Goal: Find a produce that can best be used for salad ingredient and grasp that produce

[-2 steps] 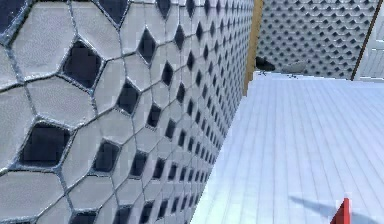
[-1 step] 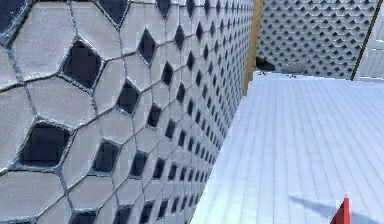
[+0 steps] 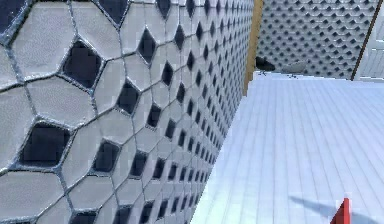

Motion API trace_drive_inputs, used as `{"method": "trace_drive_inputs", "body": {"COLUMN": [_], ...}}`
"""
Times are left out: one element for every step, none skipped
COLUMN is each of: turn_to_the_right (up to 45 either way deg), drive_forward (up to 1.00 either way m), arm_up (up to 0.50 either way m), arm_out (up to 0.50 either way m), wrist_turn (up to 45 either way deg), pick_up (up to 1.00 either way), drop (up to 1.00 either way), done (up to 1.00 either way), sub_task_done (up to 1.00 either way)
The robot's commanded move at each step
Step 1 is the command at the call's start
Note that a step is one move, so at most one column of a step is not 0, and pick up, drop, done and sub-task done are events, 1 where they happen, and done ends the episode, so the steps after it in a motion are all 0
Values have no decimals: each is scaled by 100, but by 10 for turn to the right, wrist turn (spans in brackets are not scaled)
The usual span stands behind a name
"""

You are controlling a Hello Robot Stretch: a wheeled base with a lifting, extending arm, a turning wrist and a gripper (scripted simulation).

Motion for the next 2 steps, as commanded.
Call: {"method": "trace_drive_inputs", "body": {"turn_to_the_right": [0,0], "drive_forward": [0,0], "arm_up": [0,0], "arm_out": [0,0], "wrist_turn": [450,450], "pick_up": [0,0], "drop": [0,0], "done": [0,0], "sub_task_done": [0,0]}}
